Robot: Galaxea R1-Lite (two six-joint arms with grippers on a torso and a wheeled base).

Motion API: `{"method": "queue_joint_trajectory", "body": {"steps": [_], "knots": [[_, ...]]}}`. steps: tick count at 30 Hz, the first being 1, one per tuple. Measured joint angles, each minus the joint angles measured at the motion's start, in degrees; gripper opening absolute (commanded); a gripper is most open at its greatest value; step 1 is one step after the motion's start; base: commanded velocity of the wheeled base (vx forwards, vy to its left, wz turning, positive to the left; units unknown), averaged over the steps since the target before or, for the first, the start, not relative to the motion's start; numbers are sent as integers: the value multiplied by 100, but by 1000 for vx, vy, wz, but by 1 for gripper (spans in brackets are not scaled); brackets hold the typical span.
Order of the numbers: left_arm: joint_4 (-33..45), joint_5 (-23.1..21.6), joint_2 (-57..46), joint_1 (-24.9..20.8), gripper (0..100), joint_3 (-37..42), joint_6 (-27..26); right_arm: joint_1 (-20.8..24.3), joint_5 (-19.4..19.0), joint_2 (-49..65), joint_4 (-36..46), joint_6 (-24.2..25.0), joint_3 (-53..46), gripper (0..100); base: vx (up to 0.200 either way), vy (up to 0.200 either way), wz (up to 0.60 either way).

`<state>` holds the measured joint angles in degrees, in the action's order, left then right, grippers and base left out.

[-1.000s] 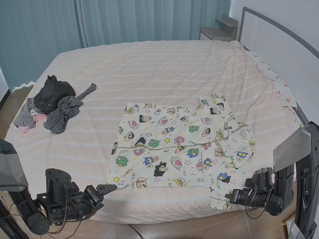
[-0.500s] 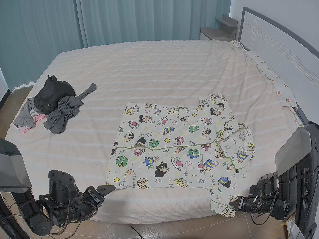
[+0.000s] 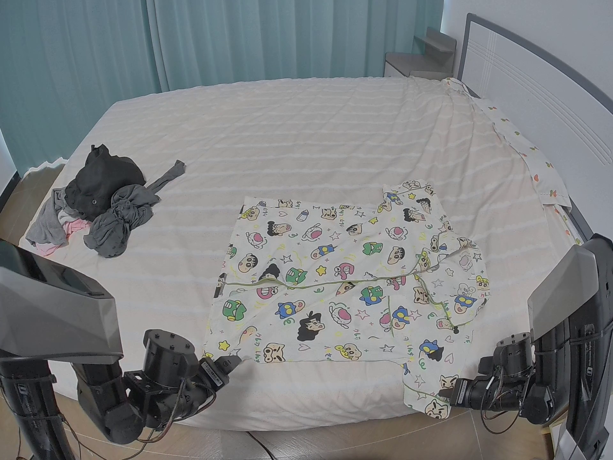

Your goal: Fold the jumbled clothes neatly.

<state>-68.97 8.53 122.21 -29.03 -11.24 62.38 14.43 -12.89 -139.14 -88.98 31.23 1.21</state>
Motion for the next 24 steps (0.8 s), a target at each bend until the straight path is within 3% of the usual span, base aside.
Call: {"method": "queue_joint_trajectory", "body": {"steps": [11, 24], "knots": [[930, 400, 489, 100, 100, -1080, -74, 0, 0, 15, 2, 93, -5, 0, 0, 0, 0], [1284, 627, 624, 155, 100, -1740, -69, 74, 6, 155, 2, 106, -20, 0, 0, 0, 0]]}}
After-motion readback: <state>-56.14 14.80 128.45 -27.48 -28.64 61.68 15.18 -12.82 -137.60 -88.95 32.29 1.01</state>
